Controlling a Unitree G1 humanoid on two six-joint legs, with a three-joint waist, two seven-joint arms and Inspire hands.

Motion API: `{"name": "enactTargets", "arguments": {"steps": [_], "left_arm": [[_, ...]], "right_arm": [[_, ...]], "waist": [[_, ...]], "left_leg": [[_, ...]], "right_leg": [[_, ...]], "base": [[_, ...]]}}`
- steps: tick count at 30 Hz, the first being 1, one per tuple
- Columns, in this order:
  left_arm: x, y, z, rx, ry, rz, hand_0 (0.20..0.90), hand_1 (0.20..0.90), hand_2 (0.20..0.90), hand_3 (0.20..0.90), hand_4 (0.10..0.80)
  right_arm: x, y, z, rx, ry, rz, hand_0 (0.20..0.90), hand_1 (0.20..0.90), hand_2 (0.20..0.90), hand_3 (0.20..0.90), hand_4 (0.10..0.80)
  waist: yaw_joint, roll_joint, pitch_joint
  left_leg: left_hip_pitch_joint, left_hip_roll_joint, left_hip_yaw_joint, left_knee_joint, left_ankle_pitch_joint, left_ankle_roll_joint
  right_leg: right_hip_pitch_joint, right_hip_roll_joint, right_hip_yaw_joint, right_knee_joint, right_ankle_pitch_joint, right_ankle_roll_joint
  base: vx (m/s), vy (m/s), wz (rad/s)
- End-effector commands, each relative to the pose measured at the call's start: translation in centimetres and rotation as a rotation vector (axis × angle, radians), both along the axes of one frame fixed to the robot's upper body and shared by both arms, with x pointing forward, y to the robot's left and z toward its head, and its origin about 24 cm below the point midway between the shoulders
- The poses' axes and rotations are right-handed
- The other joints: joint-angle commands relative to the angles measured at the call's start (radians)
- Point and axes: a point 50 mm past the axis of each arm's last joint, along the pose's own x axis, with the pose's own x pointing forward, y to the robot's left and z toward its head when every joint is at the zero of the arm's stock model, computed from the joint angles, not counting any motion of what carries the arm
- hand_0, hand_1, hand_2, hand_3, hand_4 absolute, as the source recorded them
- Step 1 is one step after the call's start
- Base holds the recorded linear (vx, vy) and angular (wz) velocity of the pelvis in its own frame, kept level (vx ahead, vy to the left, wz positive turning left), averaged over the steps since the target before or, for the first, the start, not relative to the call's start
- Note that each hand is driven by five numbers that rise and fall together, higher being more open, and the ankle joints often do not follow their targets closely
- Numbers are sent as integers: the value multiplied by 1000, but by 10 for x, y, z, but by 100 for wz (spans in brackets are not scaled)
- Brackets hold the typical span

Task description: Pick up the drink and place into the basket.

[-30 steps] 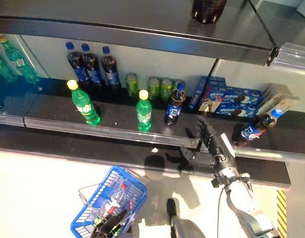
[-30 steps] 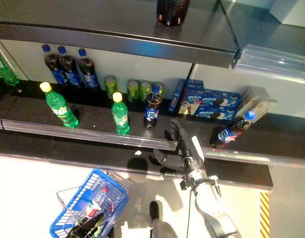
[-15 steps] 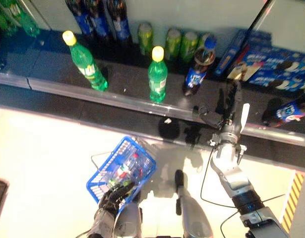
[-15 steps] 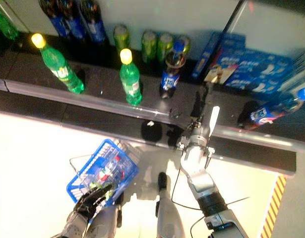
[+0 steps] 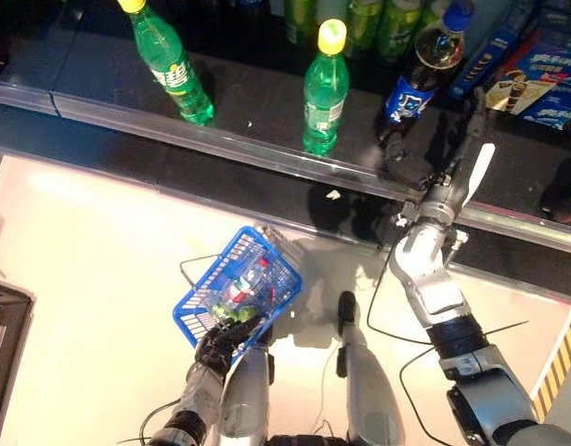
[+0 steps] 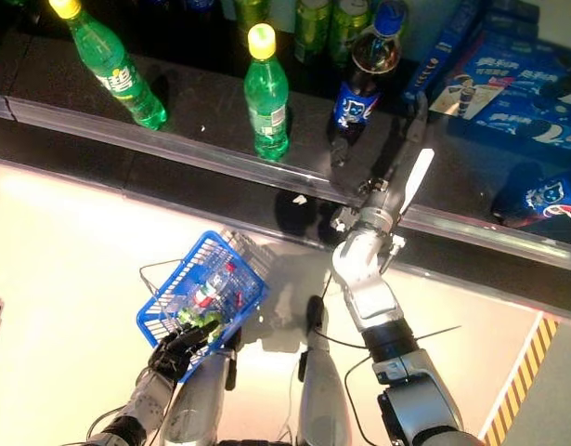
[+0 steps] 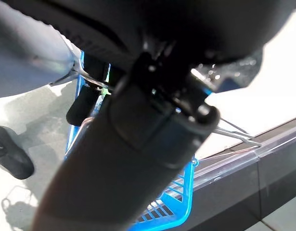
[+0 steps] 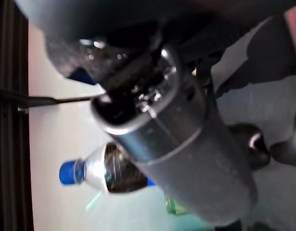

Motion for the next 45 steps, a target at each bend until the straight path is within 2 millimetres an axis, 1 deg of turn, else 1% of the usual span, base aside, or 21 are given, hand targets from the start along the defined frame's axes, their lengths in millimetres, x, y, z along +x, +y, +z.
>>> {"name": "enactTargets", "arguments": {"steps": [1,4,7,15,21,24,28,29,32,41,44,45], "left_arm": [[-18,9,-2,-2,-49,39,300,300,300,200,100],[-16,8,0,-6,-52,34,300,300,300,200,100],[-14,8,1,-10,-51,31,300,300,300,200,100],[-13,7,2,-14,-56,29,300,300,300,200,100],[-11,9,3,-14,-61,23,300,300,300,200,100],[-11,10,4,-14,-62,21,300,300,300,200,100],[-9,11,6,-13,-64,18,300,300,300,200,100],[-9,12,6,-10,-66,16,300,300,300,200,100],[-7,13,7,-9,-66,14,300,300,300,200,100],[-8,15,8,-8,-66,2,300,300,300,200,100],[-9,14,9,-10,-64,1,300,300,300,200,100],[-9,14,9,-10,-64,1,300,300,300,200,100]], "right_arm": [[-11,-11,72,10,-309,-57,900,900,900,900,800],[-9,-11,86,8,-331,-59,900,900,900,900,800],[-8,-11,96,16,-342,-57,900,900,900,900,800],[-3,-13,111,22,-347,-74,900,900,900,900,800],[0,-19,121,65,-360,-86,900,900,900,900,800],[1,-24,131,94,-371,-98,900,900,900,900,800],[2,-30,137,128,-382,-120,900,900,900,900,800],[3,-35,141,151,-384,-135,900,900,900,900,800],[5,-41,146,191,-384,-144,900,900,900,900,800],[8,-46,167,279,-417,-114,900,900,900,900,800],[4,-41,177,275,-433,-112,900,900,900,900,800],[4,-41,177,273,-434,-113,855,855,855,848,748]], "waist": [[25,4,-8],[32,9,-8],[39,12,-8],[52,18,-8],[61,20,-8],[65,21,-8],[68,22,-8],[70,22,-8],[74,24,-8],[87,34,-8],[91,40,-8],[92,40,-8]], "left_leg": [[-79,-37,-47,48,60,65],[-100,-42,-55,52,64,66],[-117,-42,-59,52,70,65],[-152,-47,-72,53,81,65],[-170,-47,-76,55,85,65],[-180,-48,-77,58,86,65],[-187,-48,-80,60,88,65],[-191,-49,-80,62,87,64],[-198,-50,-81,65,87,65],[-214,-55,-87,65,92,64],[-221,-58,-90,66,94,63],[-221,-59,-90,66,94,63]], "right_leg": [[19,-45,-47,133,-94,-7],[3,-42,-47,136,-94,-9],[-7,-40,-50,134,-94,-10],[-32,-33,-54,138,-97,-17],[-43,-29,-62,143,-102,-20],[-50,-28,-66,146,-104,-21],[-55,-28,-68,149,-105,-21],[-58,-28,-69,151,-106,-21],[-63,-29,-70,153,-108,-20],[-78,-29,-74,160,-112,-21],[-86,-30,-75,162,-112,-21],[-87,-31,-75,162,-112,-21]], "base": [[42,-6,8],[38,6,5],[36,3,6],[29,-2,6],[0,0,0],[0,0,0],[2,-2,1],[11,-10,3],[4,-3,1],[2,-1,1],[0,0,0],[0,0,0]]}}
